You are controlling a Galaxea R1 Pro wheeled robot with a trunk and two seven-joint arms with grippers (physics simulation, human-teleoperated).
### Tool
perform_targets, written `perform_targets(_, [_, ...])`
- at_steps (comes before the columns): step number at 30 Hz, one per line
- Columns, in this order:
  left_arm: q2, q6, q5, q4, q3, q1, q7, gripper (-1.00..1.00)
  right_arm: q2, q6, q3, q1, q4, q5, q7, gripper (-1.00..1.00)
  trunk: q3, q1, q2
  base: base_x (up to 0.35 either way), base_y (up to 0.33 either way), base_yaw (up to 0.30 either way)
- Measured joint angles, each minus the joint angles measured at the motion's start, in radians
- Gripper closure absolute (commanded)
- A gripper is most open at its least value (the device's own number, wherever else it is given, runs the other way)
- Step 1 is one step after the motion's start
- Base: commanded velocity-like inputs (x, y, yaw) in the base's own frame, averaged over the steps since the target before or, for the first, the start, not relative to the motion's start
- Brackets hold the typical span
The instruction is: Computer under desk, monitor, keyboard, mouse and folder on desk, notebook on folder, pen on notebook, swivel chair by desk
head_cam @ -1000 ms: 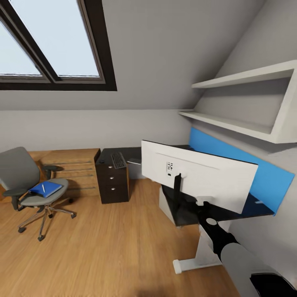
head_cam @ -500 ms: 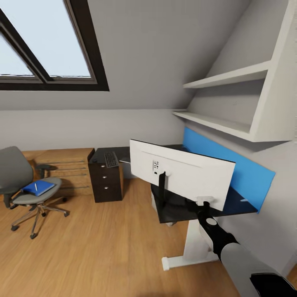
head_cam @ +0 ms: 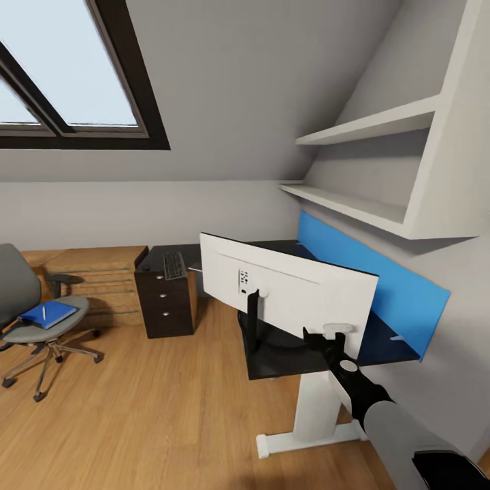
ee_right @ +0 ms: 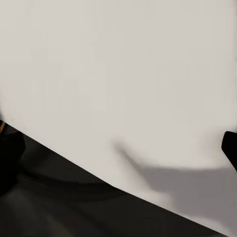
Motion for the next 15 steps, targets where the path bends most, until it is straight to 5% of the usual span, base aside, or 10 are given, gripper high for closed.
perform_targets(15, [0.001,0.003,0.001,0.0,0.001,0.0,0.004,-1.0,0.001,0.001,0.0,0.001,-0.003,-0.001,-0.005,-1.0,0.0,0.0,0.0,0.001,-0.008,0.009])
